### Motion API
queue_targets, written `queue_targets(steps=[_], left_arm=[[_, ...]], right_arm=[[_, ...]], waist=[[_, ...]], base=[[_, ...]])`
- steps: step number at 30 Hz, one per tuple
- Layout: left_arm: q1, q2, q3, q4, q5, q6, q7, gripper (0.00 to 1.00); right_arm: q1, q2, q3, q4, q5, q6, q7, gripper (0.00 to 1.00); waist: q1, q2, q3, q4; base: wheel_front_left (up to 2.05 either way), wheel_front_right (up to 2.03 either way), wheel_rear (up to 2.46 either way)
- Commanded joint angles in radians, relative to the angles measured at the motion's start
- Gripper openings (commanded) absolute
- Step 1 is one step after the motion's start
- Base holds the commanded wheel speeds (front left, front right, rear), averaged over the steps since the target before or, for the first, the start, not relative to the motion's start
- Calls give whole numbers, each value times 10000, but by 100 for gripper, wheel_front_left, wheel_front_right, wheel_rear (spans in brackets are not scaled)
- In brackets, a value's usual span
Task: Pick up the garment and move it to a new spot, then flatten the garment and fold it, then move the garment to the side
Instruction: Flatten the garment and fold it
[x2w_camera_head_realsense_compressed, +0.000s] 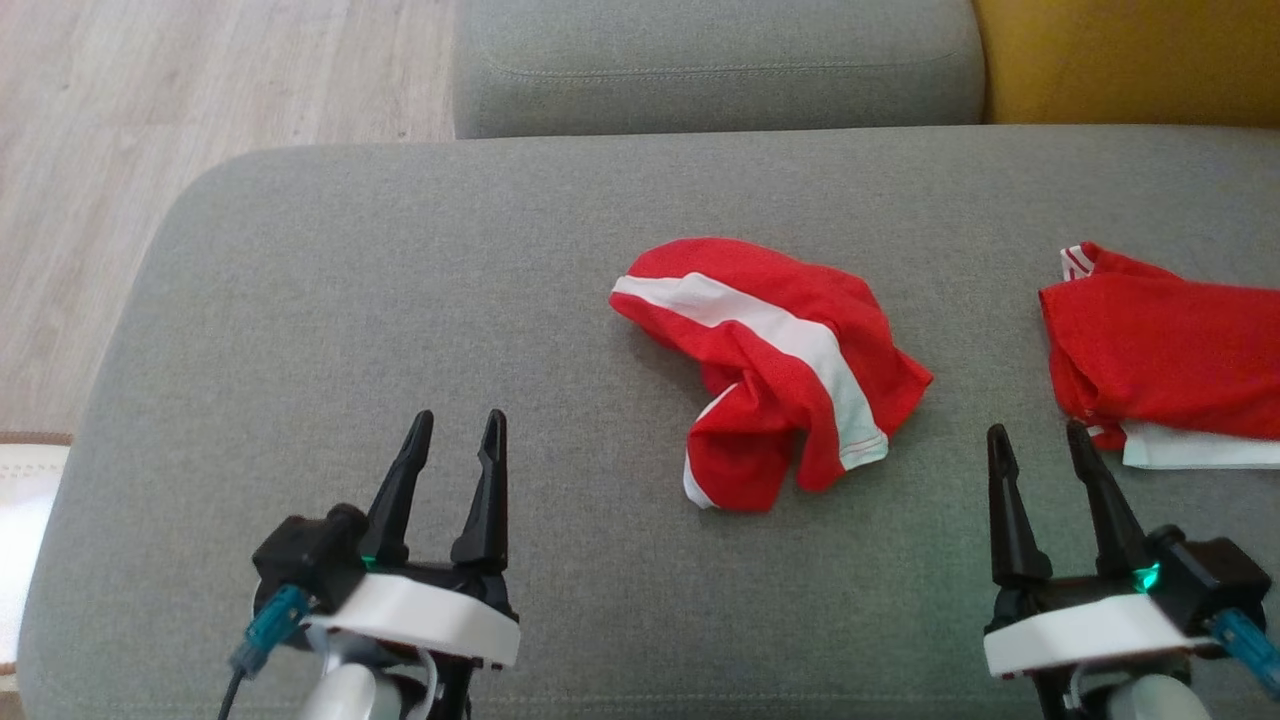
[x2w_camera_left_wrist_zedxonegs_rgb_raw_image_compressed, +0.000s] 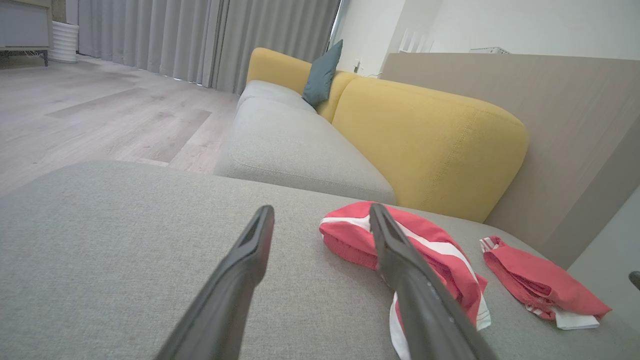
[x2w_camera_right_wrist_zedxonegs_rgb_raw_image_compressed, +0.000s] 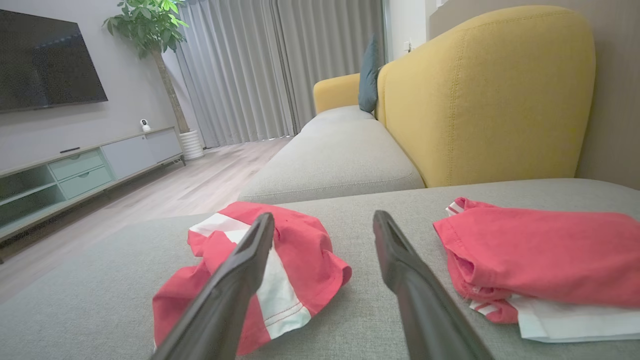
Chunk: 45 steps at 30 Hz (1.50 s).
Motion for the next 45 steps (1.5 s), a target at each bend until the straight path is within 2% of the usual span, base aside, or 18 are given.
queue_targets(steps=[1, 9, 15, 24, 32, 37, 41, 42, 43, 45], left_arm=[[-428, 22, 268, -372, -53, 36, -53, 100], [-564, 22, 153, -348, -38, 16, -53, 100], [-823, 22, -35, -327, -12, -26, -53, 100], [-1330, 22, -158, -223, 14, -121, -53, 100], [-1618, 22, -204, -156, 20, -177, -53, 100], [-1722, 22, -298, -108, 65, -157, -53, 100], [-1762, 22, -364, -97, 63, -141, -53, 100], [-1774, 22, -373, -93, 61, -136, -53, 100], [-1783, 22, -371, -83, 64, -133, -53, 100], [-1779, 22, -340, -61, 73, -123, -53, 100]], right_arm=[[-347, -44, 202, -276, 50, -7, -149, 100], [-554, -44, 382, 270, -455, -7, 252, 100], [-1503, -44, 672, 1700, -1296, -7, 967, 100], [-3179, -245, 557, 3779, -2248, -7, 1375, 100], [-3972, -551, 947, 5038, -2197, -7, 1260, 100], [-4166, -705, 1651, 5510, -2159, -7, 1113, 100], [-4244, -756, 1840, 5804, -2111, -7, 1119, 100], [-4271, -769, 1941, 5924, -2100, -7, 1165, 53], [-4298, -781, 2022, 6033, -2079, -7, 1200, 0], [-4329, -796, 2128, 6203, -2013, -7, 1210, 0]], waist=[[0, 0, 1, 1], [0, 0, 99, 207], [0, 0, 659, 695], [0, 0, 1718, 1279], [0, 0, 2108, 1462], [0, 0, 2163, 1493], [0, 0, 2173, 1503], [0, 0, 2168, 1507], [0, 0, 2154, 1504], [0, 0, 2106, 1476]], base=[[0, 0, 0], [0, 0, 0], [0, 0, 0], [0, 0, 0], [0, 0, 0], [0, 0, 0], [0, 0, 0], [0, 0, 0], [0, 0, 0], [0, 0, 0]])
